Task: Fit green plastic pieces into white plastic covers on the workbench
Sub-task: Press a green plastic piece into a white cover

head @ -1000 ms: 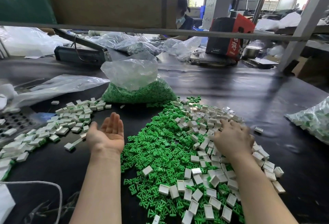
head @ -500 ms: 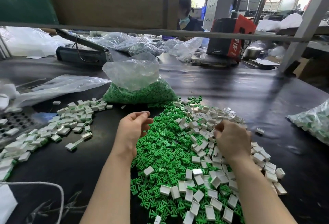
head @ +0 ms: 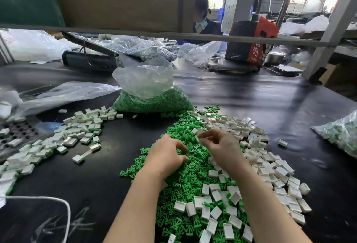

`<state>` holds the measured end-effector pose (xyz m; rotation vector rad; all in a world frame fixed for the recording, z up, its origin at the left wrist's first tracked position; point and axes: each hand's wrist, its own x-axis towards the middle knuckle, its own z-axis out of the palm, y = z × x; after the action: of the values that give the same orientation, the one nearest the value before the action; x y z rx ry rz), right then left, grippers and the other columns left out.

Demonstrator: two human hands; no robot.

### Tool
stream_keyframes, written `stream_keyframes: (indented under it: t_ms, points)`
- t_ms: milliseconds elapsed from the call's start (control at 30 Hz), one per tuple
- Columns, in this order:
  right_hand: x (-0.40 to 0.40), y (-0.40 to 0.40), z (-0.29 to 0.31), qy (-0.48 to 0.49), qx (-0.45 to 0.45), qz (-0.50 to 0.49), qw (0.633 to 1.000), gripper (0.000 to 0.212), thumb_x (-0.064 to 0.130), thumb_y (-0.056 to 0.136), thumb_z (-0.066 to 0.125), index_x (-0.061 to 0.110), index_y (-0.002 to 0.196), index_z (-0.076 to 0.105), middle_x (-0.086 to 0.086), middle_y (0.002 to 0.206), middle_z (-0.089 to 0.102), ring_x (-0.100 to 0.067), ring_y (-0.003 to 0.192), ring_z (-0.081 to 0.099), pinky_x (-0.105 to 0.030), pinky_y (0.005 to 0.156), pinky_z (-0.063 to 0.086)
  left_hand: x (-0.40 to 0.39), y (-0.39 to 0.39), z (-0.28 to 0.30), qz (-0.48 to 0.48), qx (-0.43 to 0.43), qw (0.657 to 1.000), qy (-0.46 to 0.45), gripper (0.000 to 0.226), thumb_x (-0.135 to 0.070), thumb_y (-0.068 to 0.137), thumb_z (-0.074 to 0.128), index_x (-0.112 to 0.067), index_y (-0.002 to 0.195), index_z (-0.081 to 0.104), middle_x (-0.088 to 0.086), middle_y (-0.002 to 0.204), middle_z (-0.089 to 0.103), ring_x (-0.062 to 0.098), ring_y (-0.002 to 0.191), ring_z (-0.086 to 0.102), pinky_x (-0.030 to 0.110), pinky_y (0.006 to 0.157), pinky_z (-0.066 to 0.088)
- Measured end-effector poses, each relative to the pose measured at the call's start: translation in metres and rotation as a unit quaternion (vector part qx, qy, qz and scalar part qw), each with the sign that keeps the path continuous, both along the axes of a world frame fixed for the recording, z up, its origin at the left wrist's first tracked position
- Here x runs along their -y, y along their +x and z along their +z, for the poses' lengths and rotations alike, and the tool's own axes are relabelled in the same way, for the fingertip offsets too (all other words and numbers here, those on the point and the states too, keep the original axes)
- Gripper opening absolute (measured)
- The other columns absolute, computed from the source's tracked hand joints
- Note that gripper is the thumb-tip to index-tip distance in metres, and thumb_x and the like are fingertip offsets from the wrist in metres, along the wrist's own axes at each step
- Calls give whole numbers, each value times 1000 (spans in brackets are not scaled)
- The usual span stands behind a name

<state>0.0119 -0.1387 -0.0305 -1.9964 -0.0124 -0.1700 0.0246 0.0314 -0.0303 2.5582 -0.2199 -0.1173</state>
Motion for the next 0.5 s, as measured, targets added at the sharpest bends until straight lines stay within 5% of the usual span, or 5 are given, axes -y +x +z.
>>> stream_keyframes:
  t_ms: [67, 233, 400, 433, 500]
  points:
    - [-1, 1, 0, -28, -2, -1, 1000, 13, 14, 94, 61, 26, 91, 67, 0, 91, 68, -19, 74, 64, -34, 69, 57, 1, -1, 0, -2, 6, 1000, -3, 11, -33, 83, 74, -31, 93, 74, 2, 126, 53, 19, 123, 50, 31, 99, 43]
    - [0, 1, -2, -28, -6, -5, 1000, 12, 12, 96, 57, 22, 94, 64, -4, 88, 69, 5, 46, 49, -16, 46, 40, 3, -3, 1, -1, 18, 1000, 5, 15, -33, 85, 72, -29, 99, 70, -2, 108, 55, 19, 105, 57, 36, 95, 48]
    - [-1, -1, 1, -55, 5, -6, 998, 13, 15, 94, 62, 19, 106, 64, -3, 91, 67, -17, 77, 65, -29, 64, 55, 4, -1, -3, 33, 53, 998, -24, 6, -24, 85, 70, -24, 91, 69, -2, 98, 67, 18, 95, 62, 33, 86, 51]
    - [-1, -2, 1, -19, -3, -8, 1000, 13, 13, 93, 63, 16, 106, 65, -5, 92, 68, -19, 77, 65, -33, 67, 56, 4, 0, -3, 45, 59, 996, -39, 4, -23, 85, 70, -23, 89, 68, -2, 94, 69, 17, 91, 63, 32, 83, 52]
    - [1, 0, 7, 254, -55, -6, 966, 19, 5, 88, 64, 5, 106, 64, -8, 90, 68, -16, 67, 61, -28, 59, 54, 3, 1, -4, 69, 64, 992, -89, 4, -22, 83, 71, -24, 84, 68, -5, 84, 70, 12, 82, 64, 30, 77, 53]
